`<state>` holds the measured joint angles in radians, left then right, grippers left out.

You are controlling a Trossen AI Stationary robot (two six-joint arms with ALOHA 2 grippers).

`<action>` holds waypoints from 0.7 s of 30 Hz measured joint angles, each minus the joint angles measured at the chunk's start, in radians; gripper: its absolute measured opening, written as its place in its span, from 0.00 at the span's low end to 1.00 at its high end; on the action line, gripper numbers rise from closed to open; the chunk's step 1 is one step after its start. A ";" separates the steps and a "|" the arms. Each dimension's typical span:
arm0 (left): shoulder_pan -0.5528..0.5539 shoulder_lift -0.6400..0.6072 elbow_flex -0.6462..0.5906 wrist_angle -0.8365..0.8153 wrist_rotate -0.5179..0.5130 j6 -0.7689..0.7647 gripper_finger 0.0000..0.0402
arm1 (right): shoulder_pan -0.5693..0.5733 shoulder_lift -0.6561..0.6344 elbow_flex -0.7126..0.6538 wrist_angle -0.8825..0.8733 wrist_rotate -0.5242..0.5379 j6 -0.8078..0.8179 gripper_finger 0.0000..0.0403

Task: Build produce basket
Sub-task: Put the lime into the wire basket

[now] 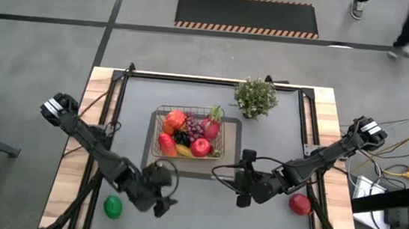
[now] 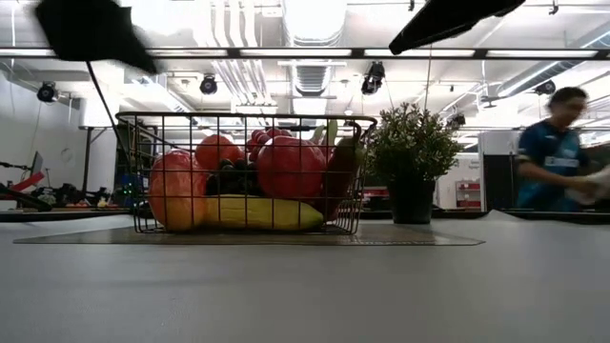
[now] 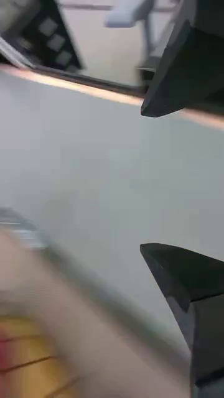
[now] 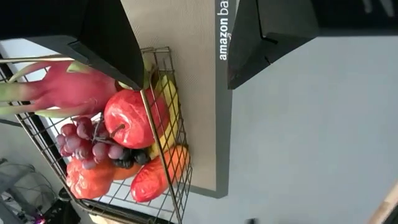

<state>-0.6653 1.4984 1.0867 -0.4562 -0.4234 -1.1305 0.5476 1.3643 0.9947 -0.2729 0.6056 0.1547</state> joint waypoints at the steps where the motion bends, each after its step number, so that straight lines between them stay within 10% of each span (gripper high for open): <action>1: -0.011 0.024 0.029 -0.046 0.043 -0.059 0.83 | 0.000 -0.006 -0.013 0.013 0.000 -0.007 0.53; 13: -0.132 0.238 0.201 -0.417 0.741 -0.664 0.83 | 0.000 -0.075 -0.113 0.161 -0.001 -0.089 0.53; 21: -0.203 0.236 0.278 -0.646 0.764 -0.974 0.83 | 0.000 -0.077 -0.132 0.159 -0.001 -0.082 0.53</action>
<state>-0.8680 1.7348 1.3649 -1.1021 0.3405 -2.1041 0.5473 1.2877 0.8622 -0.1141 0.6048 0.0731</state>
